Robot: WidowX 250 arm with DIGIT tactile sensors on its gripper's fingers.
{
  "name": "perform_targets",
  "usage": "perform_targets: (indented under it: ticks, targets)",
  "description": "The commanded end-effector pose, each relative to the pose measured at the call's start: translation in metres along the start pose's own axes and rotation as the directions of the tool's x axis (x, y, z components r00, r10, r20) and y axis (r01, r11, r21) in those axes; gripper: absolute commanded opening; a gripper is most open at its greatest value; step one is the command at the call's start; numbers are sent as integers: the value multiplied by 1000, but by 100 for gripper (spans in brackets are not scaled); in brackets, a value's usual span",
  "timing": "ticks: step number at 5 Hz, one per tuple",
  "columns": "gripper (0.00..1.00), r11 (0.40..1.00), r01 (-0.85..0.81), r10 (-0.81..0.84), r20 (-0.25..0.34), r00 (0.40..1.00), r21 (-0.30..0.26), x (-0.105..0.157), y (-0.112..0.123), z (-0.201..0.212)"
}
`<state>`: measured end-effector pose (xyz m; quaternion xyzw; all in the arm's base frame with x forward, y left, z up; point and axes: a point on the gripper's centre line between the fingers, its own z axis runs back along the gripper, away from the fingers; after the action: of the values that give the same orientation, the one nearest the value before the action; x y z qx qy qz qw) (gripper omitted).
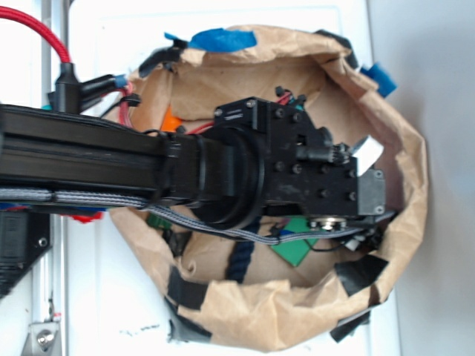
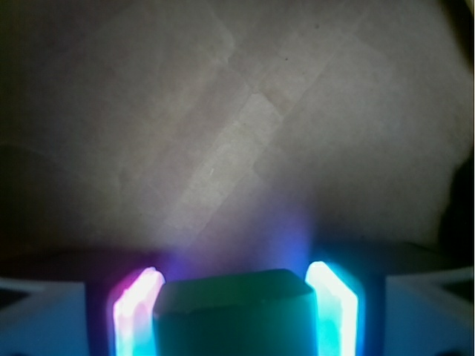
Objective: Grab the green block.
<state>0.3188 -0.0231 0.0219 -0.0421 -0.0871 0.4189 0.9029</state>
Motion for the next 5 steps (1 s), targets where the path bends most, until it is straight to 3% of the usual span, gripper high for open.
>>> perform_targets:
  ticks: [1, 2, 3, 4, 5]
  targets:
    - [0, 993, 106, -106, -2, 994, -52, 11, 22, 38]
    - [0, 941, 319, -323, -12, 946, -116, 12, 31, 90]
    - [0, 900, 403, -414, -38, 910, -167, 19, 42, 141]
    - [0, 865, 464, -477, -27, 879, -190, 18, 47, 188]
    - [0, 850, 502, -507, 7, 862, -158, 8, 42, 212]
